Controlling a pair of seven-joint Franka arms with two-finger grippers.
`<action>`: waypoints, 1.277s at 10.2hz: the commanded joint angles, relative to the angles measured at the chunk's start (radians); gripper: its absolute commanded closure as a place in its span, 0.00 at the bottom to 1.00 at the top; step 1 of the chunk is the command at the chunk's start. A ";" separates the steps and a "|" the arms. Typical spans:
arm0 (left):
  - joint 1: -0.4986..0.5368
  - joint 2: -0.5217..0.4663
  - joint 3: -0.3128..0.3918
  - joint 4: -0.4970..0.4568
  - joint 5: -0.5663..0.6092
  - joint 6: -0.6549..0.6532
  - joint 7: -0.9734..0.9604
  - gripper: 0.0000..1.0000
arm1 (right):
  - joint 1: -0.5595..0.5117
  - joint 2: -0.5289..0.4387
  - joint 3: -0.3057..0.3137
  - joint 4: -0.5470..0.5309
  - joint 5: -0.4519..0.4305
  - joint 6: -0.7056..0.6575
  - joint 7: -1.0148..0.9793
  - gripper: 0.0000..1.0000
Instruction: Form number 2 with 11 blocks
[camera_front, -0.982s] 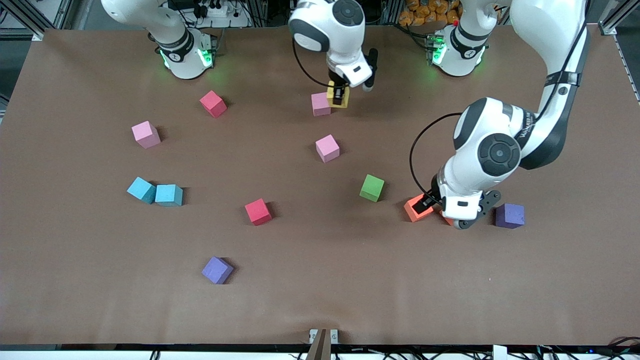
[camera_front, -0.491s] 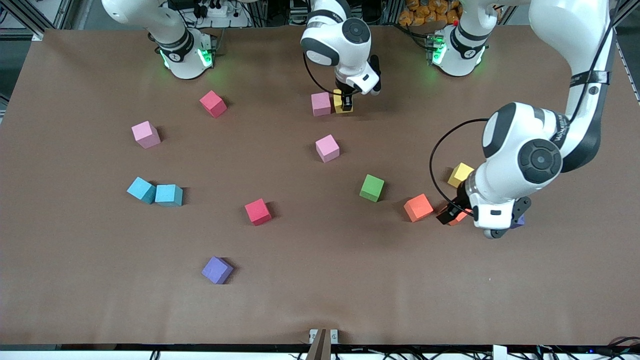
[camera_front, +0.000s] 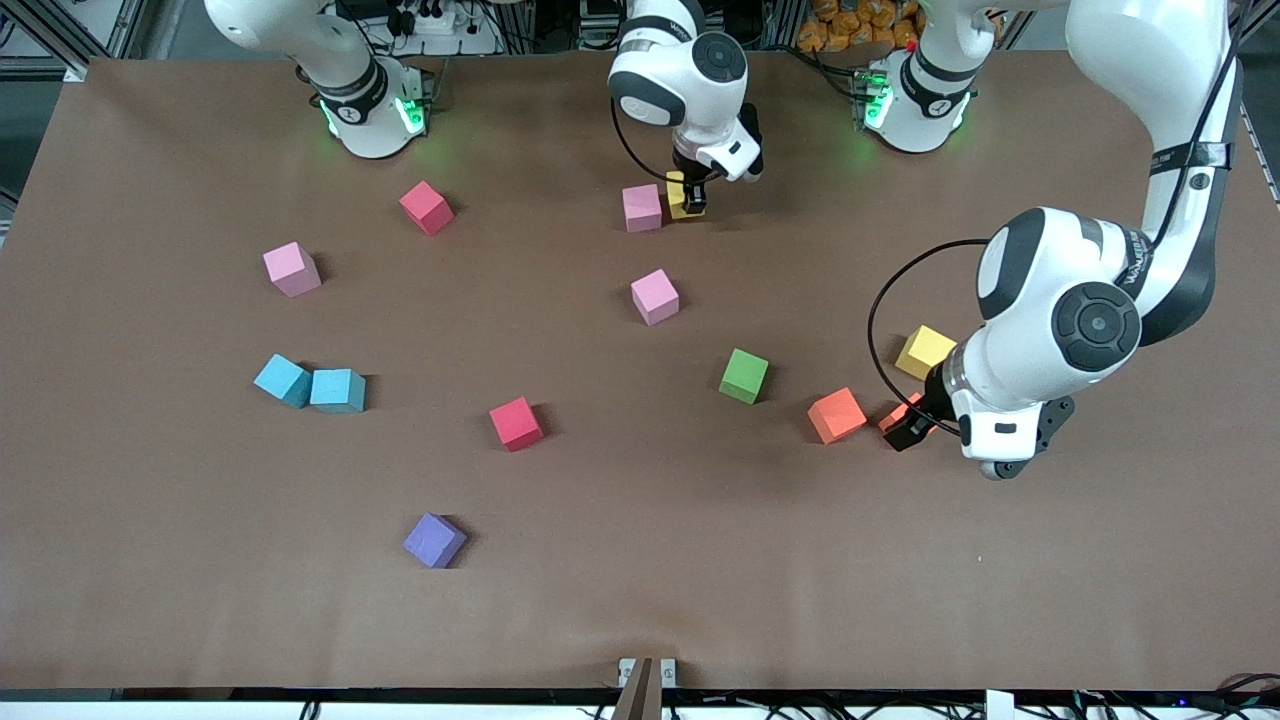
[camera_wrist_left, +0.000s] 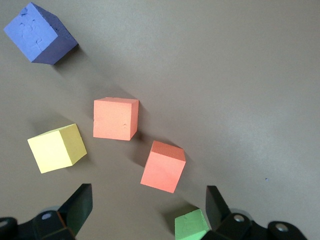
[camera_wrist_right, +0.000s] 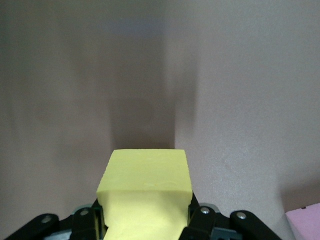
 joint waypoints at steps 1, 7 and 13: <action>0.005 -0.001 -0.011 0.019 0.007 -0.029 0.007 0.00 | 0.004 -0.001 -0.008 -0.012 -0.010 -0.004 0.012 1.00; -0.002 0.009 -0.012 0.034 -0.010 -0.029 0.016 0.00 | 0.005 0.036 -0.020 -0.013 -0.009 0.001 0.013 1.00; -0.011 0.024 -0.012 0.046 -0.013 -0.029 0.047 0.00 | 0.010 0.062 -0.023 -0.015 -0.012 0.024 0.036 0.99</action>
